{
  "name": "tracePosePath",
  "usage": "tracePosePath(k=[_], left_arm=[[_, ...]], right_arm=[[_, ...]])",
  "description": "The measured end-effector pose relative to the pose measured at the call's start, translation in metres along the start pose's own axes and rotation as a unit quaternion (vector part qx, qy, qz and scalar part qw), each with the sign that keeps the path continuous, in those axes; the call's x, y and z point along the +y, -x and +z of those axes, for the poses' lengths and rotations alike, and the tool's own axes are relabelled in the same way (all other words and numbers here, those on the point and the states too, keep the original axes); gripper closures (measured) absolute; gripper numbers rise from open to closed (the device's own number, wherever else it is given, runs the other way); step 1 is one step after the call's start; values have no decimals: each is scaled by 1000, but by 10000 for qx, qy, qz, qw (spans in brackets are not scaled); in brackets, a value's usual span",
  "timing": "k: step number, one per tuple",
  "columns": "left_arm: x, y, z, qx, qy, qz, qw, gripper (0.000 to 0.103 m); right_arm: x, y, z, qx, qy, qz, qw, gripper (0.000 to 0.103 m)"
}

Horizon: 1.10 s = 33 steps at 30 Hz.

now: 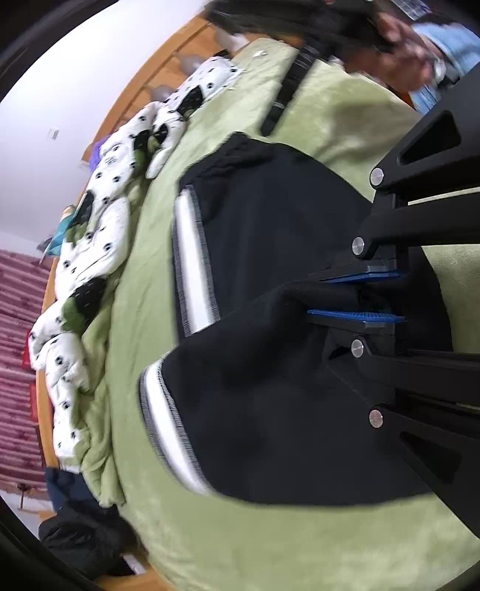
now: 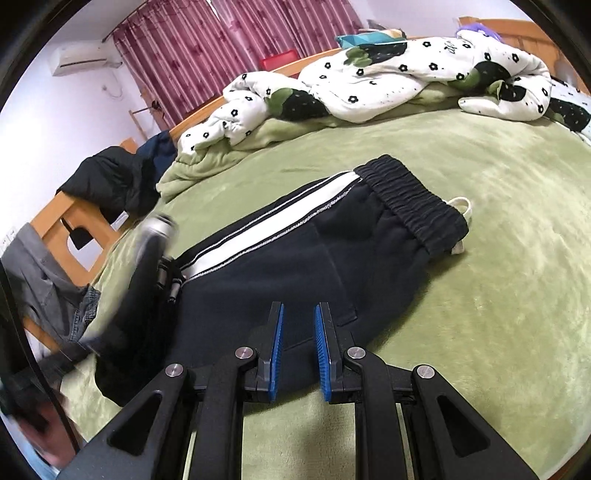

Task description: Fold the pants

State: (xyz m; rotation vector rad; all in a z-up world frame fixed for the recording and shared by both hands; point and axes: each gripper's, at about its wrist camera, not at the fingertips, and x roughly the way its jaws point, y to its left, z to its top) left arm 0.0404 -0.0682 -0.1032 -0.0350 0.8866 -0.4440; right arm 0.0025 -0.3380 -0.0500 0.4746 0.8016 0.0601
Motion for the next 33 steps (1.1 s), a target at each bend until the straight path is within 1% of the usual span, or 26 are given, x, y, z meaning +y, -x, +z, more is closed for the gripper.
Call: tracePosePath(k=[2,3,4,6,7,8,9,10,11,12,13,14,16,18,20,21,22,23,24,25,26,27,28,30,33], left_arm=[[-6,5,-13,-143,-188,78,9997,90],[-7,10,-15,-214,-278,93,9993,87],[-7,18,-14,-246,-342,14,9991,81],[-4,35,-12,-270,-397,-272,9985,74],[-2,44,-12,-301,-440,-335,9980,68],[1,52,-12,-352,-480,-263,9979,63],[5,60,-15,-419,-517,-110,9977,48],[13,67,-20,-489,-527,55,9974,37],[20,72,-26,-527,-513,183,9971,36],[29,76,-32,-511,-463,330,9971,36],[42,77,-40,-426,-314,395,9978,36],[56,77,-49,-317,-33,403,9987,36],[78,73,-63,-158,484,327,9982,36],[97,66,-75,0,982,253,9948,36],[111,56,-84,108,1456,100,9892,36],[115,51,-86,120,1620,-1,9867,36],[115,48,-87,70,1644,-26,9864,36],[113,47,-88,-33,1633,-44,9866,36],[110,45,-88,-88,1601,-116,9870,36],[106,43,-90,-86,1572,-211,9873,36],[100,39,-90,-70,1544,-337,9874,36],[93,36,-89,-97,1523,-377,9876,36],[89,34,-90,-144,1505,-325,9880,34],[79,28,-87,-201,1495,-241,9883,34],[70,23,-82,-228,1638,-229,9860,34]], right_arm=[[9,-2,-1,20,129,-30,9999,86],[11,-1,-2,30,163,-13,9999,86],[18,-3,-3,58,218,33,9997,86],[28,-4,-4,117,274,167,9994,85],[34,-5,-4,153,298,252,9991,83],[40,-6,-5,180,321,330,9988,78],[48,-8,-5,214,355,445,9981,74],[55,-8,-6,230,374,558,9975,66],[62,-10,-7,240,384,682,9966,59],[69,-11,-8,267,391,792,9957,56],[73,-13,-9,295,398,858,9951,50],[82,-18,-11,368,412,988,9936,48],[92,-26,-15,486,417,1101,9919,47],[101,-43,-20,724,335,1242,9890,47],[103,-61,-23,998,126,1363,9855,47],[104,-71,-24,1150,-8,1433,9830,47],[105,-76,-24,1249,-81,1477,9811,48],[108,-84,-24,1395,-163,1556,9778,56],[111,-88,-23,1474,-173,1670,9747,66],[115,-88,-23,1498,-147,1693,9740,80],[120,-83,-19,1416,-54,1726,9748,82],[125,-74,-12,1283,83,1853,9742,83],[128,-68,-8,1212,153,1933,9735,84],[137,-48,7,1036,392,2169,9699,85],[138,-32,26,866,597,2281,9679,86]])
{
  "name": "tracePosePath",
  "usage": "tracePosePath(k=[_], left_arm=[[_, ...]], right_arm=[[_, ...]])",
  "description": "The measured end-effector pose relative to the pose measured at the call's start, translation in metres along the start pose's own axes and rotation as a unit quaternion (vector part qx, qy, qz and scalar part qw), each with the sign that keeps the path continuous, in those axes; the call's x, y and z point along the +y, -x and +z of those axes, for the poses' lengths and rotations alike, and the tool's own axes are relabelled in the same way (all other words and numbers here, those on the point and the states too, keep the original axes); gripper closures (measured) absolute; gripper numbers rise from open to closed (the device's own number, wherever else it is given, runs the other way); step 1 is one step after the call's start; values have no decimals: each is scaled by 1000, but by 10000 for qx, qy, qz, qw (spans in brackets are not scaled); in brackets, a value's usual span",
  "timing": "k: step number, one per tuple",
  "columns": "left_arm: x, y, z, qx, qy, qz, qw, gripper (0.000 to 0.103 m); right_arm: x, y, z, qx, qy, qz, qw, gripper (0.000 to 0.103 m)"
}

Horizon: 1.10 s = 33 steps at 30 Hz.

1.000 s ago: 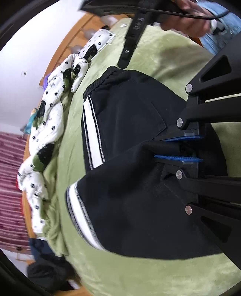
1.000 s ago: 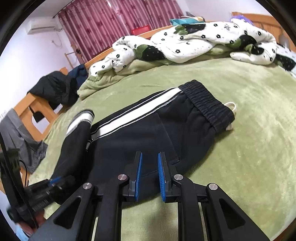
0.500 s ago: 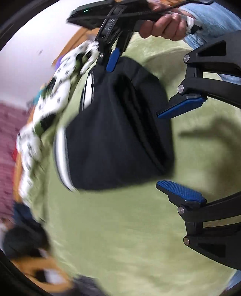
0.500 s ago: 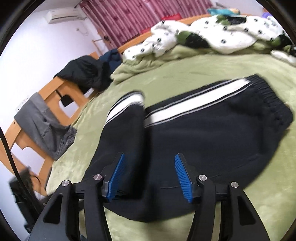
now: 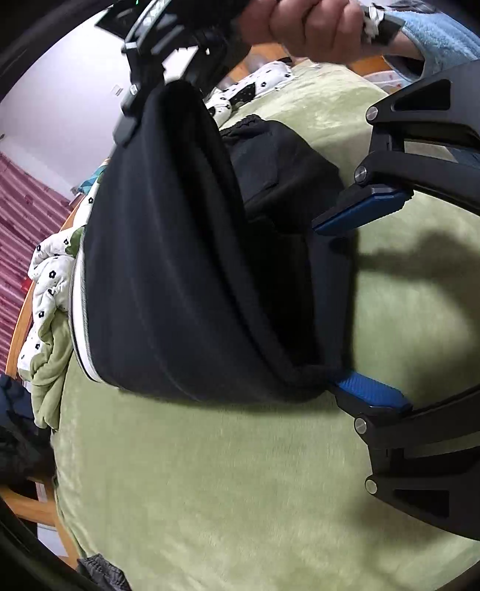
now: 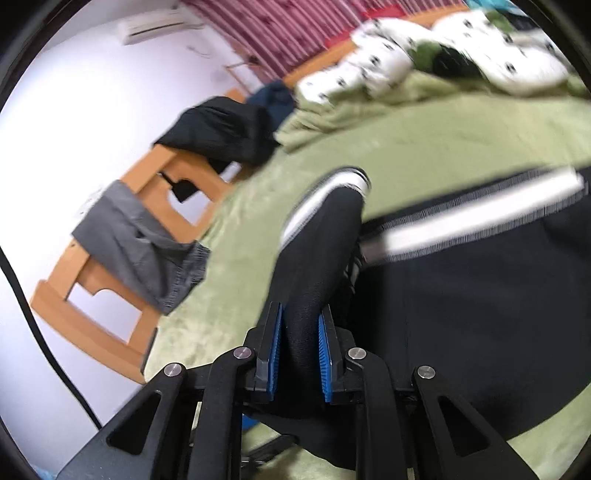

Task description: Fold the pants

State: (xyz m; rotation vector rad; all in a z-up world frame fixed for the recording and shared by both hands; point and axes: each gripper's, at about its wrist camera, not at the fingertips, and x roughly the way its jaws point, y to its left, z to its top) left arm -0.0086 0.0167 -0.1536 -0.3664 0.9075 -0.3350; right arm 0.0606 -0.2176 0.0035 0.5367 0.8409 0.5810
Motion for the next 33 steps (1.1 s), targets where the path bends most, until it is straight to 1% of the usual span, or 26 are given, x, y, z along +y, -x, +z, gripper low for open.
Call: tracePosePath(k=[3,5,8,9,11,13,16,19,21,22,24,27,28,29,33], left_arm=[[-11,-6,-3,-99,107,186,9997,34],[-17,-10,-5,-154,36,359,9992,34],[-41,-21,-6,-225,-231,895,9955,34],[-48,-24,-7,-259,-333,960,9945,35],[-61,-31,-8,-356,-560,1266,9897,51],[-67,-37,-9,-419,-645,1346,9879,67],[-73,-35,-10,-504,-877,1450,9842,76],[-84,-34,-13,-573,-1206,1656,9771,82],[-93,-36,-14,-621,-1420,1729,9727,83],[-95,-35,-14,-630,-1577,1806,9688,85],[-107,-35,-17,-690,-1989,2013,9566,86],[-127,-34,-23,-806,-2625,2287,9340,87],[-128,-32,-24,-793,-2713,2317,9308,87],[-132,-32,-24,-764,-2789,2319,9288,87],[-141,-31,-19,-597,-2889,1967,9350,86]], right_arm=[[-8,12,12,-9,109,33,9999,86],[-14,15,20,-33,184,5,9998,86],[-26,24,31,-66,237,42,9997,86],[-28,26,34,-91,248,51,9996,86],[-33,34,40,-207,314,39,9993,86],[-41,44,45,-310,347,30,9989,86],[-57,61,53,-486,356,21,9982,86],[-74,76,59,-693,362,-100,9969,87],[-89,91,63,-846,298,-168,9958,87],[-95,98,64,-917,269,-197,9952,87],[-107,111,66,-1075,213,-254,9937,87],[-123,127,64,-1264,209,-460,9907,87],[-130,132,63,-1331,223,-539,9894,87],[-138,137,61,-1388,201,-607,9883,87],[-173,145,50,-1418,-29,-828,9864,87]])
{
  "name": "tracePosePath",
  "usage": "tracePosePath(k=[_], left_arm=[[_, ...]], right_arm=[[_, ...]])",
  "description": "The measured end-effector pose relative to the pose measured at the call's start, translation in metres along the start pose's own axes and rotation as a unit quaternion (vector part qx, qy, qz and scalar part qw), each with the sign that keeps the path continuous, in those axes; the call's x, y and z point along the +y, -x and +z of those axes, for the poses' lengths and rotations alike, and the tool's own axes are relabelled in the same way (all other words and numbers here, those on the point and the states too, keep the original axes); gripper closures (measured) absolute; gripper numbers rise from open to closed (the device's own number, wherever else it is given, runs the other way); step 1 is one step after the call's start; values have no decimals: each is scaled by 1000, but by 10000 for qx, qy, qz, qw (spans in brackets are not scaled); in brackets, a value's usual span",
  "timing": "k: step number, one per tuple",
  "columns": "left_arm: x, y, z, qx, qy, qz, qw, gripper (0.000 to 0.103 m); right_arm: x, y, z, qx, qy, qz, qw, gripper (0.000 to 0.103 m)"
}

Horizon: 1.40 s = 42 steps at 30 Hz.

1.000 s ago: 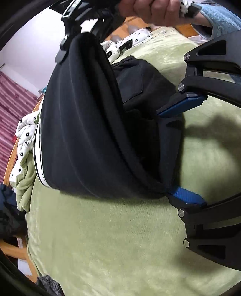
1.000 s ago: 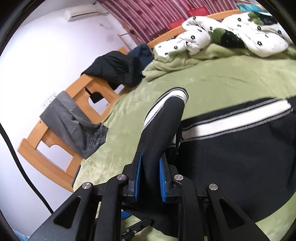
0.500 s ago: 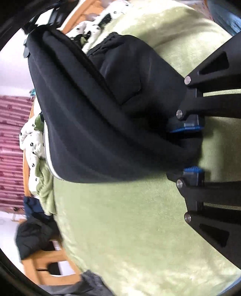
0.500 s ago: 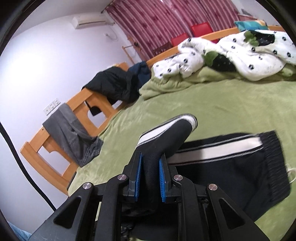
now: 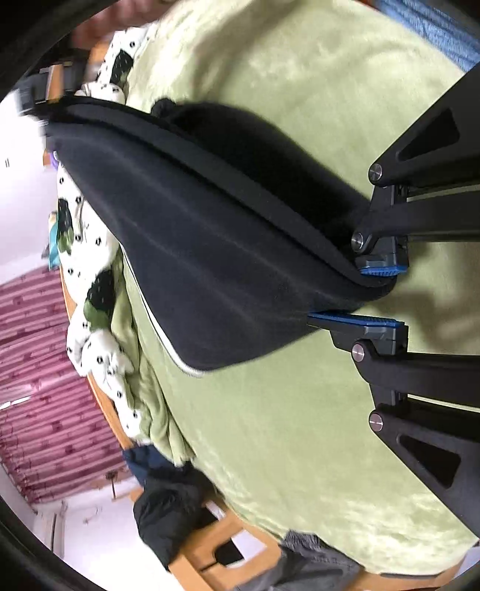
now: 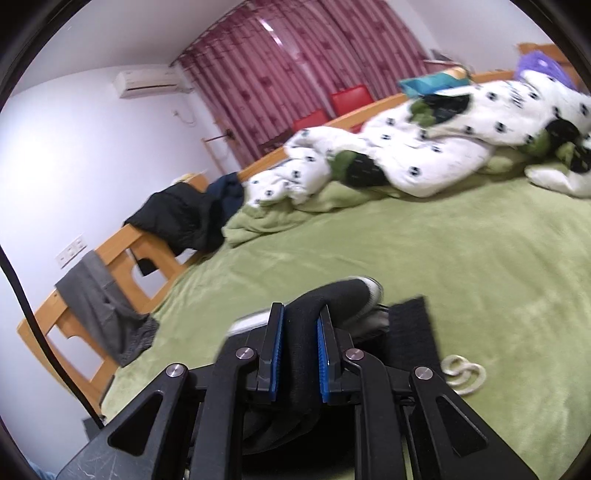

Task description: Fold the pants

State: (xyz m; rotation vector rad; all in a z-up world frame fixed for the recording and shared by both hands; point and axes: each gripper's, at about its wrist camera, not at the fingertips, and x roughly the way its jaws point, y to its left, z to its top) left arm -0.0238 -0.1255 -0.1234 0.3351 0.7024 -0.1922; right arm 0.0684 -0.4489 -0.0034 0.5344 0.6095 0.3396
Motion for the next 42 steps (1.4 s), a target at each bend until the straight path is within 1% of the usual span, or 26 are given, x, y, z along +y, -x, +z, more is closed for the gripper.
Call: tracePosePath(k=[2,3,6,7,9,12,13,14,15,17,19,21,23,26,27,28,29,30,31,32,33,35,36,38,41,42], left_arm=[[2,-2,1,69,-26,-193,9998,83],[4,-3,-1,114,-21,-330,9994,79],[13,-5,-3,237,206,-694,9971,73],[17,-4,-6,305,404,-857,9950,72],[24,-5,-11,410,839,-1122,9893,72],[29,-17,-18,595,1443,-1375,9781,72],[31,-21,-20,635,1632,-1458,9737,78],[32,-22,-21,610,1725,-1497,9716,83],[32,-20,-20,536,1693,-1425,9737,89],[36,-13,-17,311,1515,-1199,9807,90],[42,-12,-14,249,1358,-996,9854,90],[48,-24,-20,466,1408,-1037,9835,90],[51,-27,-25,549,1527,-1160,9799,90],[50,-20,-24,571,1497,-1247,9792,87],[51,-18,-24,625,1444,-1351,9783,84],[51,-14,-24,656,1360,-1399,9786,76],[54,-7,-26,628,1279,-1390,9800,71],[57,-3,-29,596,1255,-1401,9803,59],[64,3,-32,565,1297,-1463,9791,55],[73,8,-36,548,1441,-1561,9756,55],[81,10,-37,553,1580,-1624,9724,55],[98,7,-34,592,1963,-1734,9633,50],[104,4,-31,578,2085,-1759,9603,49],[116,-9,-14,521,2320,-1831,9539,49],[120,-32,13,495,2463,-2079,9453,44],[119,-45,23,515,2472,-2141,9436,43]], right_arm=[[-22,-9,-16,237,-59,-301,9992,87],[-32,-16,-23,419,-113,-463,9980,87],[-58,-39,-49,896,-271,-877,9917,87],[-60,-42,-55,925,-221,-935,9911,86],[-62,-37,-57,840,-212,-890,9923,86],[-57,-35,-56,856,-177,-1001,9911,85],[-56,-36,-58,850,-157,-1050,9907,85],[-56,-35,-58,838,-169,-1065,9906,85],[-55,-33,-60,828,-199,-1062,9907,85],[-53,-25,-58,767,-294,-949,9921,85],[-46,-21,-60,788,-176,-917,9925,86],[-36,-26,-69,945,68,-1110,9893,86],[-35,-31,-77,1022,143,-1236,9870,85],[-37,-28,-75,1031,99,-1177,9876,84],[-39,-25,-72,1030,25,-1144,9881,83],[-41,-21,-68,988,-35,-1138,9886,81],[-41,-18,-65,944,-34,-1161,9887,75],[-40,-16,-63,879,-4,-1219,9886,73],[-38,-14,-57,792,59,-1302,9883,68],[-35,-13,-52,711,132,-1355,9881,62],[-32,-13,-47,633,181,-1349,9887,60],[-29,-20,-38,583,199,-1340,9891,49],[-28,-25,-32,589,188,-1332,9892,47],[-26,-38,-21,618,127,-1356,9888,43],[-26,-60,-11,742,67,-1331,9883,34],[-27,-65,-11,789,56,-1331,9879,34]])
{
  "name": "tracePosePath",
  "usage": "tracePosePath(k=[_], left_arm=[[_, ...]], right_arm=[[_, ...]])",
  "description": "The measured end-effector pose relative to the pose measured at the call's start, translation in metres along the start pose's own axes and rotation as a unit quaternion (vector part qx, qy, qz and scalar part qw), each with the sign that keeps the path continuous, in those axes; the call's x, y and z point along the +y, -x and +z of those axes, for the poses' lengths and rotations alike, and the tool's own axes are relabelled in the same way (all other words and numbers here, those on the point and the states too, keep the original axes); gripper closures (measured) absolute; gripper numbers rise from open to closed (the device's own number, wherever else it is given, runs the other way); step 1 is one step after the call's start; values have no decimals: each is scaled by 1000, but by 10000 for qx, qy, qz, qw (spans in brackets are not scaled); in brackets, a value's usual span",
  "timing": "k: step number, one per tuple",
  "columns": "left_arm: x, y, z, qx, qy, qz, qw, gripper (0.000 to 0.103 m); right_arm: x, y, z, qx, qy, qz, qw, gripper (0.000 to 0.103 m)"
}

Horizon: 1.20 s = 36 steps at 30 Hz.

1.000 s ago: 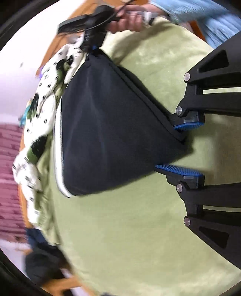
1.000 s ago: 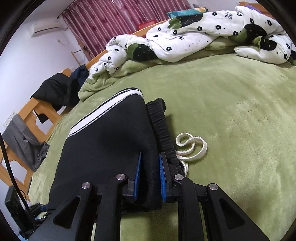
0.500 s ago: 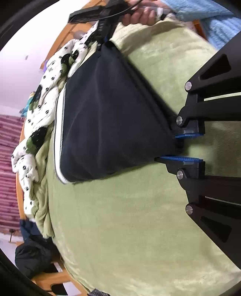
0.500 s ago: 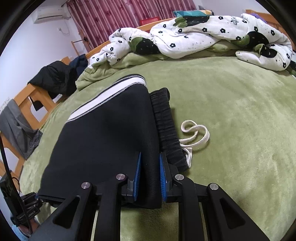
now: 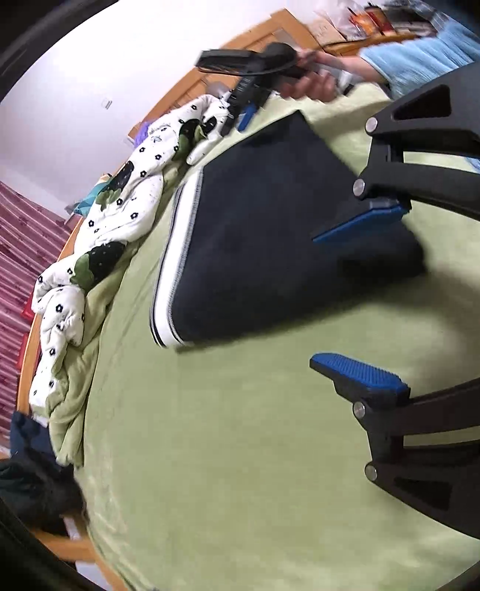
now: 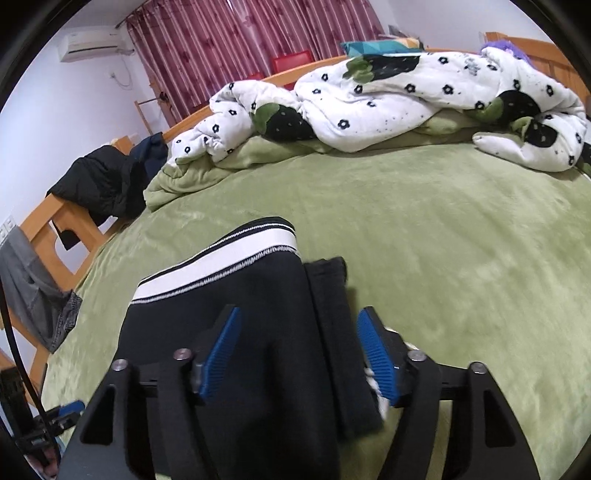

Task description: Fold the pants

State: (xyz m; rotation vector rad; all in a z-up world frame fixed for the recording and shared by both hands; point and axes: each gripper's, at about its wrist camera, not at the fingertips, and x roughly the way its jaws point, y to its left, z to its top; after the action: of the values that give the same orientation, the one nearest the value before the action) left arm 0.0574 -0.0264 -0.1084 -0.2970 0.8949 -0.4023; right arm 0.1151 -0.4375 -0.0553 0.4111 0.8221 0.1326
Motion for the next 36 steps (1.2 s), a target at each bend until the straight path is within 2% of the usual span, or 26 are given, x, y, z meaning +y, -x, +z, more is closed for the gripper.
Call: tracePosePath(k=[4,6,11,14,15,18,20,22,26,31,33,36], left_arm=[[1,-47,21,240,119,24,9996,43],[10,-69,25,370,415,-233,9982,42],[25,-104,29,546,991,-786,9905,41],[20,-113,37,539,977,-671,9915,46],[17,-115,40,554,976,-604,9918,53],[13,-106,46,455,889,-536,9936,75],[13,-98,50,426,795,-573,9943,80],[15,-93,54,478,878,-600,9932,83],[27,-71,69,543,965,-714,9913,88],[59,-17,86,366,660,-265,9968,90],[79,3,83,320,566,-27,9979,90],[103,11,69,417,450,186,9979,89]], right_arm=[[-4,-31,-8,501,-11,-181,9986,34],[-9,-45,-16,765,75,-332,9965,34],[-27,-55,-18,895,-399,120,9951,35],[-28,-65,-19,961,-462,211,9941,36],[-28,-65,-17,983,-443,248,9939,36],[-29,-49,-13,926,-506,488,9932,54],[-27,-35,-13,778,-543,663,9933,74],[-16,-21,-17,574,-693,660,9938,77],[25,5,-25,221,-533,501,9971,80],[77,11,-37,270,-578,1040,9925,81],[97,5,-46,369,-546,1276,9896,81],[123,-7,-62,544,-304,1377,9885,81]])
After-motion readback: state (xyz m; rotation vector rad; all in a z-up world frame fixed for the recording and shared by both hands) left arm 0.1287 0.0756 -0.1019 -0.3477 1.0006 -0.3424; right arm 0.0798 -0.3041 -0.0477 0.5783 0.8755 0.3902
